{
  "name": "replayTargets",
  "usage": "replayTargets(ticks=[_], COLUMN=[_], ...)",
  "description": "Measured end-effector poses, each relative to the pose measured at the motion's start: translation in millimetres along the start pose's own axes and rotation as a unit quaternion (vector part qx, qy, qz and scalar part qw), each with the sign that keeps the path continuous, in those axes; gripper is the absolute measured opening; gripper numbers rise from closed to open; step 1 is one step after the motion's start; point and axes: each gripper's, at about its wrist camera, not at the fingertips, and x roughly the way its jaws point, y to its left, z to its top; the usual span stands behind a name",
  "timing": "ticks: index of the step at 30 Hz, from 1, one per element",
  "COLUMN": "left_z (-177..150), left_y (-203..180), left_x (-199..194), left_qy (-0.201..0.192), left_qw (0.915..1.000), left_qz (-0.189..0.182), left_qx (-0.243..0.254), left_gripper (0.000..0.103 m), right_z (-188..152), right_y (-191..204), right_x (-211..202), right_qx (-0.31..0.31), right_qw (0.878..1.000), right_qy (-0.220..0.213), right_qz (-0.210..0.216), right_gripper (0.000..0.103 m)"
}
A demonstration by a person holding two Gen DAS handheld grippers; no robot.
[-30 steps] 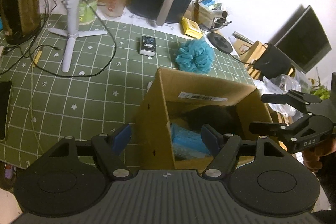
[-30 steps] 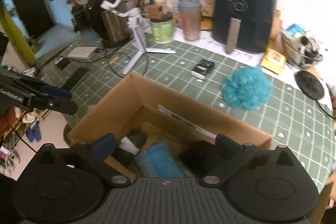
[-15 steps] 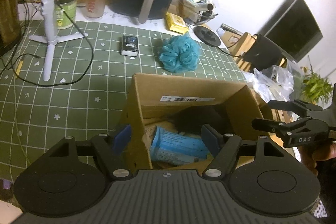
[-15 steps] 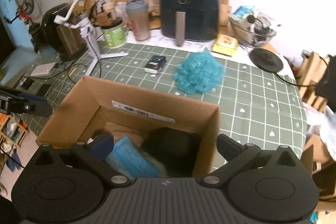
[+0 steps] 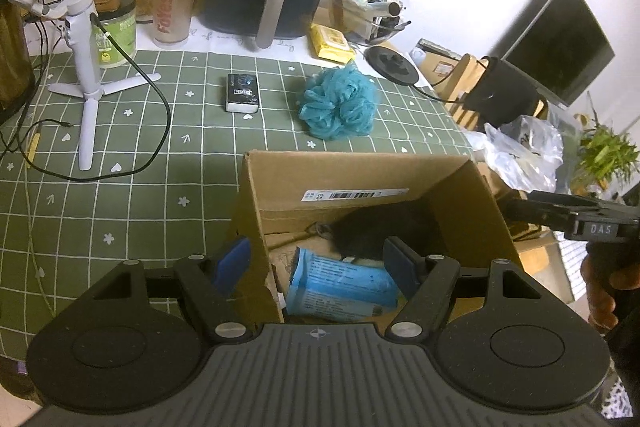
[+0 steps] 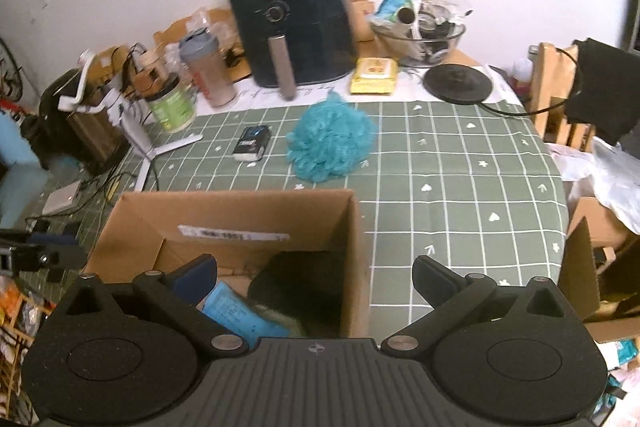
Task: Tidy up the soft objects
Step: 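Move the right gripper to the teal loofah and close on it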
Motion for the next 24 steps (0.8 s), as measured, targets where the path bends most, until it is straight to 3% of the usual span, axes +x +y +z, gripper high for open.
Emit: replayTargets(ticks=[11, 24], left_z=[8.6, 33.2], left_y=[8.5, 11.7], left_x=[-2.1, 9.7], left_qy=[-0.010, -0.019], left_qw=[0.9999, 0.9997], left_qz=[0.009, 0.014], left_qx=[-0.006, -0.003], left_gripper=[0.073, 0.073], right_z=[17.5, 40.4], right_y=[-27.3, -57.1], right_x=[2.9, 26.7], right_qx=[0.038, 0.031], right_qw=[0.999, 0.996], right_qy=[-0.004, -0.004], right_qz=[-0.028, -0.085], right_gripper=[0.103, 0.103])
